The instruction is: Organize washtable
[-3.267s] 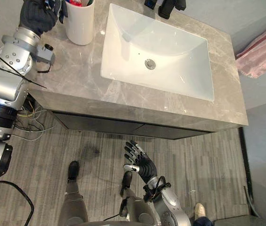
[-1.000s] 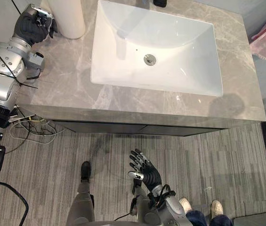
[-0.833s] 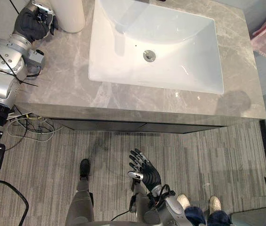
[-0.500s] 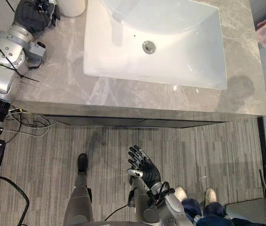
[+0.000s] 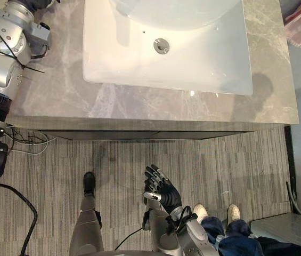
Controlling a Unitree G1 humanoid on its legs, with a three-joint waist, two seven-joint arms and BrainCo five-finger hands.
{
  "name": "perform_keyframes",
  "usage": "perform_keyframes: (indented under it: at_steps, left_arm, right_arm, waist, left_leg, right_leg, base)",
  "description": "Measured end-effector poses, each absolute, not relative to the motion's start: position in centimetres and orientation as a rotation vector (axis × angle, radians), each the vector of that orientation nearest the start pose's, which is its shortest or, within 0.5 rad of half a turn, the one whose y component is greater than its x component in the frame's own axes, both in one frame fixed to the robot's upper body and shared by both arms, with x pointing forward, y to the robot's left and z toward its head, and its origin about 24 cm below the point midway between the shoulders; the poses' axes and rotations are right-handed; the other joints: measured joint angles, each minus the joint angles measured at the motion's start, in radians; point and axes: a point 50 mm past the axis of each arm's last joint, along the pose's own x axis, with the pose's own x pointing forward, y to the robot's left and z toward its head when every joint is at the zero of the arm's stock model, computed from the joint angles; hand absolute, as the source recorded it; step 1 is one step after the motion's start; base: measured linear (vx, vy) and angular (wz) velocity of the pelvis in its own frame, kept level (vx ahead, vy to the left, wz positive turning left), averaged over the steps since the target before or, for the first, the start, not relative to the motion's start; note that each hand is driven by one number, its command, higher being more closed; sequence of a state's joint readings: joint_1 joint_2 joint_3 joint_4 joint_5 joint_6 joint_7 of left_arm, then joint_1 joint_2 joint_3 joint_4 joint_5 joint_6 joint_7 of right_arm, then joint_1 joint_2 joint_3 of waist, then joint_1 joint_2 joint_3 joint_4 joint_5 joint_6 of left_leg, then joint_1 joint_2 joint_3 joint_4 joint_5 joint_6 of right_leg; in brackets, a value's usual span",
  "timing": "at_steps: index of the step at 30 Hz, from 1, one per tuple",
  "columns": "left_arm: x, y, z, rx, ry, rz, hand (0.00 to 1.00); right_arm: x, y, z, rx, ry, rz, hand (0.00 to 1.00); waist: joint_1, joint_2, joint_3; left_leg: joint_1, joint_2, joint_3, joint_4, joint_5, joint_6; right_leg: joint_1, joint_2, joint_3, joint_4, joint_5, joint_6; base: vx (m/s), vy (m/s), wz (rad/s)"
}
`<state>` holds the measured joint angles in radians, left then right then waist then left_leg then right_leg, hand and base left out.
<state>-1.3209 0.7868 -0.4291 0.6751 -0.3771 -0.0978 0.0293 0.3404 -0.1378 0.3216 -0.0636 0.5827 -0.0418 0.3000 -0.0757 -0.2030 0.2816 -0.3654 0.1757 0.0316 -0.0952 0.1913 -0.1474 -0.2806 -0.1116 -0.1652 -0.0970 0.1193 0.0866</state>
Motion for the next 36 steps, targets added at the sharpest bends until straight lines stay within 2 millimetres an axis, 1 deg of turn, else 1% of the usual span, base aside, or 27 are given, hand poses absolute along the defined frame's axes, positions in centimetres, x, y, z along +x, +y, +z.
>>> perform_keyframes:
  at_steps: [6,8,10,13,18,21,23,24,25,26,28,29,30,31,32,34,35,36]
  left_arm:
    - [37.9,21.5,35.6,0.522,-0.609,0.035,1.0]
    - [38.1,21.8,34.7,0.52,-0.585,0.036,1.0]
    - [38.2,22.7,33.3,0.499,-0.549,0.05,1.0]
    - [38.1,23.4,32.8,0.473,-0.546,0.062,1.0]
    - [38.2,23.3,32.0,0.434,-0.539,0.054,1.0]
    - [38.4,23.3,30.4,0.393,-0.517,0.043,1.0]
    - [38.3,22.8,28.6,0.358,-0.499,0.017,1.0]
    - [38.1,22.2,26.7,0.332,-0.478,-0.017,1.0]
    - [37.5,20.8,23.8,0.287,-0.443,-0.081,1.0]
    - [37.4,20.6,23.2,0.277,-0.435,-0.094,1.0]
    - [35.6,18.7,18.1,0.178,-0.354,-0.177,1.0]
    - [35.0,18.4,16.9,0.147,-0.333,-0.19,1.0]
    - [33.7,18.0,14.7,0.084,-0.292,-0.205,1.0]
    - [32.4,17.9,13.0,0.019,-0.266,-0.204,1.0]
    - [31.7,17.8,12.1,-0.025,-0.251,-0.199,1.0]
    - [28.3,18.1,9.4,-0.172,-0.209,-0.164,1.0]
    - [27.4,18.1,8.8,-0.203,-0.199,-0.151,1.0]
    - [25.9,18.1,7.5,-0.255,-0.162,-0.128,1.0]
  right_arm:
    - [16.6,-10.4,-0.8,0.548,0.238,0.436,0.0]
    - [16.5,-10.4,-0.9,0.546,0.243,0.435,0.0]
    - [16.5,-10.5,-1.0,0.541,0.248,0.434,0.0]
    - [16.5,-10.7,-1.2,0.537,0.259,0.426,0.0]
    - [16.5,-10.7,-1.2,0.536,0.26,0.425,0.0]
    - [16.7,-10.7,-1.2,0.533,0.256,0.423,0.0]
    - [17.1,-10.7,-0.9,0.527,0.243,0.424,0.0]
    - [17.4,-10.7,-0.7,0.524,0.234,0.426,0.0]
    - [17.7,-10.7,-0.6,0.521,0.226,0.424,0.0]
    - [17.7,-10.8,-0.6,0.521,0.226,0.423,0.0]
    - [17.9,-11.5,-1.0,0.52,0.232,0.38,0.0]
    - [17.9,-11.7,-1.1,0.517,0.235,0.366,0.0]
    - [18.1,-12.2,-1.1,0.513,0.232,0.337,0.0]
    - [18.2,-12.6,-1.1,0.51,0.227,0.319,0.0]
    - [18.2,-12.8,-1.1,0.508,0.228,0.308,0.0]
    - [18.1,-13.7,-1.6,0.511,0.239,0.245,0.0]
    - [18.0,-13.9,-1.7,0.514,0.242,0.229,0.0]
    - [17.7,-14.2,-2.1,0.52,0.254,0.197,0.0]
  waist:
    - [-0.003,0.003,0.004]
    - [-0.003,0.003,0.005]
    - [-0.004,0.004,0.005]
    - [-0.001,0.005,0.005]
    - [0.004,0.012,0.003]
    - [0.005,0.024,-0.002]
    - [0.007,0.041,-0.015]
    - [0.008,0.058,-0.035]
    - [0.011,0.083,-0.052]
    - [0.012,0.086,-0.055]
    - [0.032,0.118,-0.099]
    - [0.036,0.126,-0.115]
    - [0.039,0.142,-0.143]
    - [0.041,0.153,-0.155]
    - [0.042,0.158,-0.162]
    - [0.048,0.173,-0.196]
    - [0.053,0.176,-0.199]
    - [0.065,0.183,-0.206]
  left_leg:
    - [0.035,0.001,0.006,0.0,-0.001,0.0]
    - [0.043,0.001,0.008,-0.001,-0.002,0.0]
    - [0.046,0.001,0.008,-0.001,-0.001,0.0]
    - [0.055,0.001,0.006,-0.001,-0.001,0.001]
    - [0.058,0.0,-0.002,0.0,-0.001,0.001]
    - [0.075,-0.002,-0.005,0.0,-0.001,0.001]
    - [0.084,-0.003,-0.007,0.0,-0.001,0.001]
    - [0.085,-0.004,-0.01,0.0,-0.001,0.001]
    - [0.101,-0.005,-0.019,-0.001,-0.003,0.002]
    - [0.105,-0.006,-0.02,-0.001,-0.004,0.002]
    - [0.139,-0.005,-0.024,-0.002,-0.018,-0.001]
    - [0.142,-0.005,-0.025,-0.002,-0.021,-0.003]
    - [0.147,-0.005,-0.03,-0.002,-0.022,-0.002]
    - [0.161,-0.005,-0.038,-0.002,-0.023,-0.002]
    - [0.168,-0.005,-0.043,-0.002,-0.024,-0.003]
    - [0.179,-0.005,-0.056,-0.006,-0.024,-0.002]
    - [0.185,-0.005,-0.057,-0.007,-0.024,-0.001]
    - [0.199,-0.006,-0.059,-0.007,-0.026,-0.001]
  right_leg:
    - [0.031,0.0,0.004,0.0,-0.001,-0.001]
    - [0.037,-0.001,0.005,0.0,-0.004,-0.006]
    - [0.039,-0.001,0.005,0.0,-0.004,-0.006]
    - [0.049,-0.001,0.004,0.0,-0.004,-0.006]
    - [0.058,-0.001,-0.001,0.0,-0.001,-0.001]
    - [0.078,-0.002,-0.007,0.0,-0.002,0.0]
    - [0.089,-0.003,-0.01,0.0,-0.003,0.001]
    - [0.092,-0.004,-0.014,0.0,-0.005,0.003]
    - [0.115,-0.005,-0.025,0.0,-0.011,0.009]
    - [0.121,-0.005,-0.026,0.0,-0.014,0.01]
    - [0.154,-0.005,-0.029,0.007,-0.035,0.006]
    - [0.157,-0.005,-0.03,0.008,-0.04,0.007]
    - [0.165,-0.006,-0.038,0.011,-0.045,0.012]
    - [0.184,-0.006,-0.049,0.011,-0.053,0.01]
    - [0.193,-0.006,-0.054,0.012,-0.056,0.01]
    - [0.212,-0.005,-0.073,0.016,-0.066,0.01]
    - [0.216,-0.005,-0.075,0.02,-0.07,0.009]
    - [0.226,-0.006,-0.08,0.029,-0.08,0.01]
  base:
    - [0.0,0.0,0.0]
    - [0.0,0.0,0.0]
    - [0.0,0.0,0.0]
    - [0.0,0.0,0.0]
    - [0.0,-0.006,0.03]
    - [0.01,-0.009,0.06]
    - [0.0,-0.005,0.06]
    - [0.0,-0.005,0.15]
    - [0.01,-0.006,0.17]
    - [0.01,-0.006,0.17]
    - [0.02,-0.007,0.06]
    - [0.03,-0.009,0.08]
    - [0.03,-0.012,0.15]
    - [0.03,-0.013,0.19]
    - [0.02,-0.016,0.23]
    - [0.02,-0.017,0.21]
    - [0.01,-0.013,0.17]
    - [-0.01,-0.01,0.14]
